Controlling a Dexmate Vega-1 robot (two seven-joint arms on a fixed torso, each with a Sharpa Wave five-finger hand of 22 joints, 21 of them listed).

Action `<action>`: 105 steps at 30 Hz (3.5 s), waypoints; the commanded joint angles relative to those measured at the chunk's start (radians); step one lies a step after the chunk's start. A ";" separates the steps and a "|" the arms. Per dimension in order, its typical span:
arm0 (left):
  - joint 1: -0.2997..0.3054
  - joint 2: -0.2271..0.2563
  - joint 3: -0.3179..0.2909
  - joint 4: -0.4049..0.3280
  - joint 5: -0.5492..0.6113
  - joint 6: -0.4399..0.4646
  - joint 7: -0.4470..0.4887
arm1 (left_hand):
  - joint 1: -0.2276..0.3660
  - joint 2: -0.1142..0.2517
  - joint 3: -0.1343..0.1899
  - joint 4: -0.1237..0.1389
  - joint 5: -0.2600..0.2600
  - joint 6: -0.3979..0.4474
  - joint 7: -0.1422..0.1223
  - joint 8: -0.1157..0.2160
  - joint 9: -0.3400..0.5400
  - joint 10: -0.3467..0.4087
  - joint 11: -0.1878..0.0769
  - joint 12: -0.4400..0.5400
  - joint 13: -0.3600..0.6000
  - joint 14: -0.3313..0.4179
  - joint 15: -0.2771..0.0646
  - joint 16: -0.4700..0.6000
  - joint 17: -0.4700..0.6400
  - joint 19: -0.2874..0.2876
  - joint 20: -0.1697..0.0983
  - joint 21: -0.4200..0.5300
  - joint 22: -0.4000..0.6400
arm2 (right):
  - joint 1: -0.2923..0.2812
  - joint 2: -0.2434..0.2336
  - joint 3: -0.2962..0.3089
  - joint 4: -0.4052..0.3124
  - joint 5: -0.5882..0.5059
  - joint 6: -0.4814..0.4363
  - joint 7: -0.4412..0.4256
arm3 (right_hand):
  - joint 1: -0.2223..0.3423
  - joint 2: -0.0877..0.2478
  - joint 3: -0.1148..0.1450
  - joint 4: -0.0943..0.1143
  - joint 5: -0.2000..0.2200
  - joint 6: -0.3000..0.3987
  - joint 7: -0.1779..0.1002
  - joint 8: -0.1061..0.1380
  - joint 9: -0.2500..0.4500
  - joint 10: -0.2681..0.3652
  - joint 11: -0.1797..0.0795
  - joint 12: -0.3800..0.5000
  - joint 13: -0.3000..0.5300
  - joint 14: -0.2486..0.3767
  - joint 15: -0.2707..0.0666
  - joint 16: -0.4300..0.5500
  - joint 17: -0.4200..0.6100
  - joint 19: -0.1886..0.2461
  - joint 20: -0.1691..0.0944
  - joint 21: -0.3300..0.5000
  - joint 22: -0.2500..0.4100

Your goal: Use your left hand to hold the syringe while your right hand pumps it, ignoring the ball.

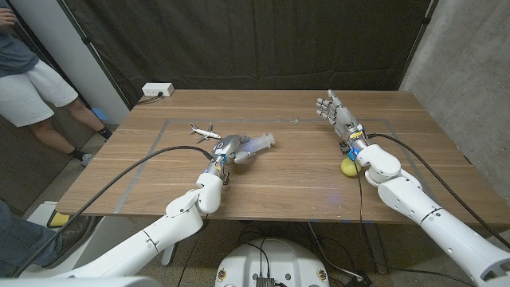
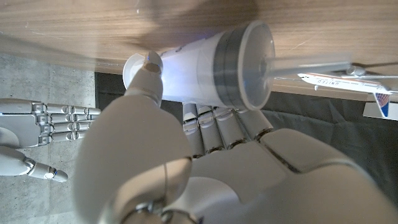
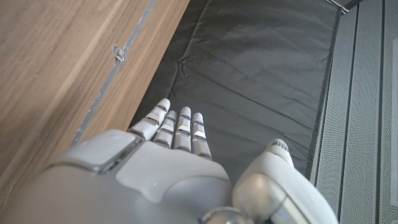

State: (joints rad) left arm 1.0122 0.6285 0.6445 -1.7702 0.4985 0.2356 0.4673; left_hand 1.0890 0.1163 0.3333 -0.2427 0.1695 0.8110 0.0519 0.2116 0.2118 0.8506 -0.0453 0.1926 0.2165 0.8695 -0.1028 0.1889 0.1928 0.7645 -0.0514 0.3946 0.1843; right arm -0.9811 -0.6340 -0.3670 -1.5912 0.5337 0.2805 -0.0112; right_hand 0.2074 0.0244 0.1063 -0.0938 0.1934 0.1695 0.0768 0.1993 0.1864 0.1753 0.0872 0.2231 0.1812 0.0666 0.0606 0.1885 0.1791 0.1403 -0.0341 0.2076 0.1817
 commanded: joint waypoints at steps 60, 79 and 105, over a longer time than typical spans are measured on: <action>-0.053 0.060 0.021 -0.104 0.007 0.140 -0.210 | -0.194 -0.077 0.101 0.269 0.003 -0.123 -0.047 -0.020 -0.010 -0.160 -0.027 -0.006 -0.008 -0.280 0.014 -0.015 -0.004 -0.284 0.047 -0.133 0.000 | -0.023 -0.004 -0.011 -0.021 -0.013 -0.013 -0.017 | 0.004 0.015 -0.003 -0.002 0.009 0.006 -0.004 -0.003 0.001 0.007 0.005 -0.008 0.002 0.005 0.004 -0.003 0.002 0.007 -0.013 -0.006 0.001; -0.075 0.073 0.050 -0.132 0.063 0.216 -0.286 | -0.225 -0.105 0.075 0.272 0.005 -0.243 -0.052 -0.028 -0.011 -0.289 -0.016 -0.013 -0.010 -0.398 0.022 -0.013 -0.006 -0.402 0.088 -0.188 0.001 | -0.022 0.003 -0.017 -0.007 -0.008 -0.014 -0.009 | 0.005 0.016 -0.004 -0.002 0.009 0.006 -0.006 -0.003 0.001 0.010 0.007 -0.008 0.002 0.006 0.004 -0.003 0.002 0.007 -0.013 -0.006 0.001; 0.011 0.055 -0.146 -0.171 -0.158 -0.029 -0.059 | -0.266 -0.111 0.050 0.291 0.010 -0.345 -0.057 -0.028 -0.010 -0.360 0.001 -0.007 -0.010 -0.460 0.042 -0.008 -0.004 -0.459 0.106 -0.198 0.002 | -0.054 -0.011 0.004 -0.033 -0.022 0.019 -0.037 | 0.005 0.016 -0.006 -0.003 0.008 0.007 -0.007 -0.003 0.002 0.012 0.004 -0.009 0.002 0.006 0.005 -0.003 0.002 0.007 -0.012 -0.007 0.001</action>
State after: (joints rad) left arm 0.9712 0.7037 0.6366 -1.9454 0.4917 0.3800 0.3060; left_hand 0.8296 0.0037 0.3862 0.0429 0.1711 0.4695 -0.0106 0.1774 0.2000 0.4955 -0.0467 0.1808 0.2046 0.4173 -0.0462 0.1808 0.1860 0.3118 0.0521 0.1996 0.1841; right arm -1.0212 -0.6380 -0.3732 -1.6134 0.5203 0.2814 -0.0273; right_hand 0.2141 0.0310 0.1064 -0.0938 0.1934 0.1695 0.0768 0.1955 0.1864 0.1807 0.0926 0.2191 0.1812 0.0701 0.0641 0.1885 0.1790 0.1403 -0.0340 0.2033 0.1817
